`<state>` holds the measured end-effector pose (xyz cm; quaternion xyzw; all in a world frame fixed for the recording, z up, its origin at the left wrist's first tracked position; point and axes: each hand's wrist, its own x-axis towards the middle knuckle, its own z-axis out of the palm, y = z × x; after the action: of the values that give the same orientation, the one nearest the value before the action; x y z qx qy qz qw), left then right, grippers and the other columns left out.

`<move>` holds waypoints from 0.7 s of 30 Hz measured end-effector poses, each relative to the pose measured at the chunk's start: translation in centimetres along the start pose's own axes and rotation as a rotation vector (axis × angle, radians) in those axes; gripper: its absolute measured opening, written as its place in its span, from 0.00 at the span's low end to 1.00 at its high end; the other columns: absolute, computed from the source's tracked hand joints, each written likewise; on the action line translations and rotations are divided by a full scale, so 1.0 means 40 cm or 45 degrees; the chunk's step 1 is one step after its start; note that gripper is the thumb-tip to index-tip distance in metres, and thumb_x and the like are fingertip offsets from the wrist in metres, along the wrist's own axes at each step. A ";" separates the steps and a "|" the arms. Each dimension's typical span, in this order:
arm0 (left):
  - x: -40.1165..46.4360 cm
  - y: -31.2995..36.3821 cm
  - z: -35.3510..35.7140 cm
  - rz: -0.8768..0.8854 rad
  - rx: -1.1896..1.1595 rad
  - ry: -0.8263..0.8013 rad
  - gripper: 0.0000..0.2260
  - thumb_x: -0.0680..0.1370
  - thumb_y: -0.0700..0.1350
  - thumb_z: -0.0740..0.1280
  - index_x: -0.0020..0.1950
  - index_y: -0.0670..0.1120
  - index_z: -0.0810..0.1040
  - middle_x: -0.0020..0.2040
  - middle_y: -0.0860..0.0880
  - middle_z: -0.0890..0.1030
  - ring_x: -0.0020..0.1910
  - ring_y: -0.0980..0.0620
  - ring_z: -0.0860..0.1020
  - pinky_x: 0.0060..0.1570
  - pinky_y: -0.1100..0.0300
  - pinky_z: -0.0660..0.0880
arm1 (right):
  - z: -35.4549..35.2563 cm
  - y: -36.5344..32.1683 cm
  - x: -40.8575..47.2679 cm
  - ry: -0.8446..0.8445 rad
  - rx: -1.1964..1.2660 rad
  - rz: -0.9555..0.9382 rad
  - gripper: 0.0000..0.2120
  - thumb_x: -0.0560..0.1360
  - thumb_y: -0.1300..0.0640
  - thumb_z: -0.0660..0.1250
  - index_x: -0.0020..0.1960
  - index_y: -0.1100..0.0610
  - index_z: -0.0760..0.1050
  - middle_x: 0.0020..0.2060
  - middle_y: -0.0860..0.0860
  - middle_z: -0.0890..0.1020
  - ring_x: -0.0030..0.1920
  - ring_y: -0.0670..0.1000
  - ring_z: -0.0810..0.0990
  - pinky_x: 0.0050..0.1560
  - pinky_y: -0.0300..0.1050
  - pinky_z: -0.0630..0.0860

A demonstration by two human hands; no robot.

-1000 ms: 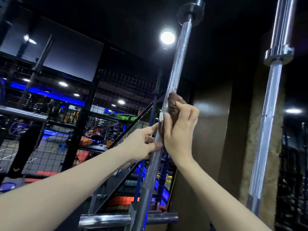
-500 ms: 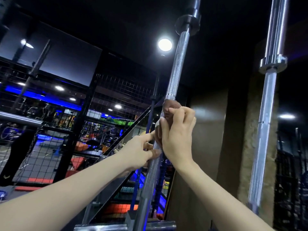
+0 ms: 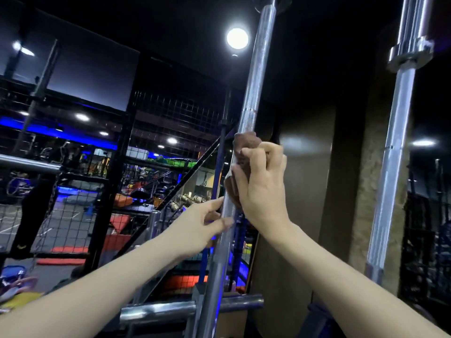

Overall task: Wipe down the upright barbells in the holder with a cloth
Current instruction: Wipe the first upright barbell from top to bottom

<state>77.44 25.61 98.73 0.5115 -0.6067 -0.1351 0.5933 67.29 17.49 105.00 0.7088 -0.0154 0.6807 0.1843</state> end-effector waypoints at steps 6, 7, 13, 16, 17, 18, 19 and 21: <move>-0.014 0.017 0.004 0.028 0.004 0.007 0.19 0.78 0.46 0.66 0.58 0.67 0.63 0.41 0.60 0.79 0.41 0.58 0.75 0.43 0.63 0.72 | -0.014 0.008 0.163 0.093 -0.134 0.089 0.11 0.75 0.56 0.64 0.55 0.61 0.75 0.57 0.60 0.72 0.54 0.61 0.70 0.41 0.36 0.54; -0.013 0.015 0.003 0.022 0.016 0.005 0.19 0.78 0.46 0.66 0.55 0.68 0.63 0.41 0.59 0.79 0.40 0.58 0.74 0.43 0.62 0.72 | -0.008 0.012 0.166 0.109 -0.146 0.091 0.12 0.75 0.56 0.64 0.55 0.61 0.75 0.56 0.60 0.72 0.53 0.61 0.70 0.40 0.36 0.54; -0.011 0.022 -0.001 -0.024 -0.066 -0.020 0.15 0.78 0.41 0.66 0.62 0.55 0.75 0.36 0.54 0.79 0.33 0.61 0.74 0.35 0.66 0.75 | -0.003 -0.025 -0.051 0.001 0.089 0.120 0.10 0.76 0.53 0.62 0.54 0.54 0.65 0.55 0.54 0.66 0.53 0.56 0.67 0.47 0.38 0.63; -0.015 0.023 0.000 -0.034 -0.015 0.006 0.14 0.78 0.42 0.67 0.62 0.56 0.76 0.43 0.45 0.79 0.44 0.50 0.75 0.51 0.51 0.76 | -0.025 -0.024 -0.038 -0.095 0.044 0.080 0.10 0.76 0.53 0.62 0.54 0.57 0.68 0.55 0.57 0.69 0.53 0.58 0.69 0.42 0.42 0.66; -0.017 0.025 0.000 -0.045 -0.031 0.010 0.16 0.78 0.43 0.67 0.65 0.56 0.74 0.42 0.48 0.79 0.43 0.50 0.75 0.49 0.51 0.76 | -0.029 -0.020 0.003 -0.073 0.049 0.097 0.10 0.75 0.55 0.64 0.54 0.59 0.71 0.54 0.58 0.70 0.53 0.59 0.70 0.43 0.40 0.64; -0.018 0.029 0.001 -0.046 -0.046 0.004 0.19 0.78 0.43 0.66 0.67 0.56 0.71 0.40 0.52 0.79 0.42 0.53 0.76 0.48 0.52 0.78 | -0.031 -0.014 0.050 -0.037 0.054 0.129 0.10 0.75 0.56 0.64 0.53 0.60 0.73 0.54 0.59 0.71 0.53 0.58 0.70 0.43 0.36 0.62; -0.019 0.031 0.000 -0.049 -0.043 -0.001 0.22 0.78 0.43 0.66 0.70 0.57 0.67 0.40 0.56 0.80 0.43 0.54 0.78 0.48 0.55 0.79 | -0.031 -0.006 0.092 0.001 0.048 0.155 0.09 0.75 0.57 0.65 0.53 0.60 0.74 0.54 0.58 0.71 0.53 0.57 0.70 0.43 0.33 0.62; -0.019 0.030 -0.004 -0.054 -0.005 0.004 0.26 0.78 0.44 0.66 0.74 0.53 0.62 0.46 0.57 0.79 0.53 0.52 0.78 0.54 0.54 0.78 | -0.023 0.002 0.126 0.056 0.034 0.168 0.09 0.75 0.58 0.65 0.53 0.60 0.74 0.55 0.57 0.71 0.53 0.55 0.69 0.48 0.24 0.62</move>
<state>76.85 26.79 99.25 0.5233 -0.5945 -0.1482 0.5922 66.76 18.81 109.90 0.6936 -0.0489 0.7069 0.1299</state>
